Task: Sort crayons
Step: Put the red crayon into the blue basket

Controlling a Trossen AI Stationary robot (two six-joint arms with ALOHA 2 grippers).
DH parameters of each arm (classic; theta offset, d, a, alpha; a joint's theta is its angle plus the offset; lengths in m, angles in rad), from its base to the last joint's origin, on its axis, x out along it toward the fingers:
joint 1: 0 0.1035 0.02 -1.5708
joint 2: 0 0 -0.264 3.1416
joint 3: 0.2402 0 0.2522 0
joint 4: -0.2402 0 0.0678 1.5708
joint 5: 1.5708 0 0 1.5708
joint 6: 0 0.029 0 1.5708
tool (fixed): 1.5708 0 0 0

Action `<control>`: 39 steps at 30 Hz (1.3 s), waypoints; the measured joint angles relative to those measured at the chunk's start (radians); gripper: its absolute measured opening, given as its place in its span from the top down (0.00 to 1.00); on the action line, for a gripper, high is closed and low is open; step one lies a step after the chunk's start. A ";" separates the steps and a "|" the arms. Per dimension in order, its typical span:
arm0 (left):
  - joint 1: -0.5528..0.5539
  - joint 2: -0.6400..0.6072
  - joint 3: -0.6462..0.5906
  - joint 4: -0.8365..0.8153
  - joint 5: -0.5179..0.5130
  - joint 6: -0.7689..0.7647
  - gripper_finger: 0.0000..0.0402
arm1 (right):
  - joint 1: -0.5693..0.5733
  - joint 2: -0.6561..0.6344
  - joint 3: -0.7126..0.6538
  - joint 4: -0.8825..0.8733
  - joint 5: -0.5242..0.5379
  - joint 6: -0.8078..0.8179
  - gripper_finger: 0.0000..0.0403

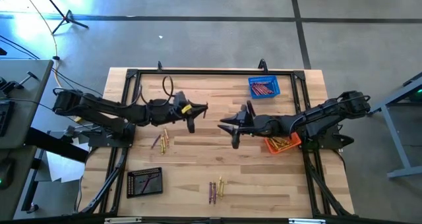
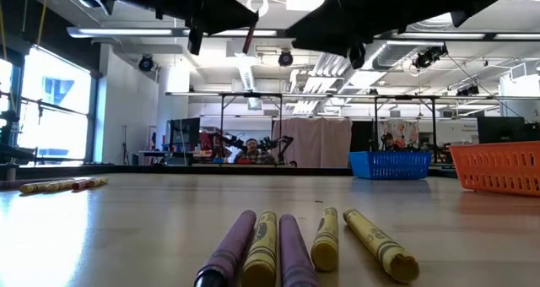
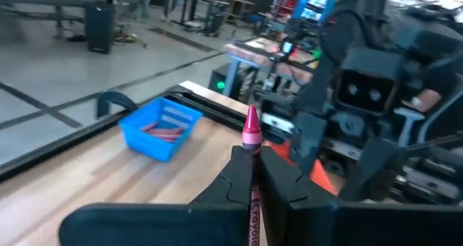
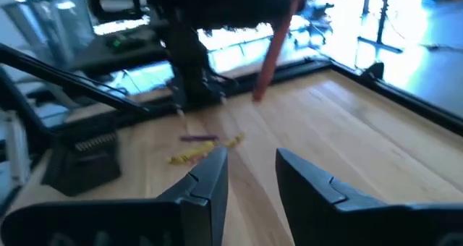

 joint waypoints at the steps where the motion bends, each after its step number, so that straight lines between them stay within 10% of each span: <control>1: -0.010 0.008 0.000 0.005 0.001 -0.003 1.00 | 0.000 0.000 0.000 0.018 -0.015 -0.013 0.74; 18: -0.093 0.126 0.030 0.149 0.032 0.031 1.00 | -0.024 0.182 0.000 0.396 -0.093 -0.024 0.53; 29: -0.098 0.132 0.036 0.150 0.055 0.042 1.00 | -0.047 0.254 0.133 0.308 -0.105 -0.058 0.54; 39: -0.099 0.132 0.036 0.141 0.054 0.093 0.99 | -0.047 0.268 0.264 0.084 -0.100 -0.118 0.95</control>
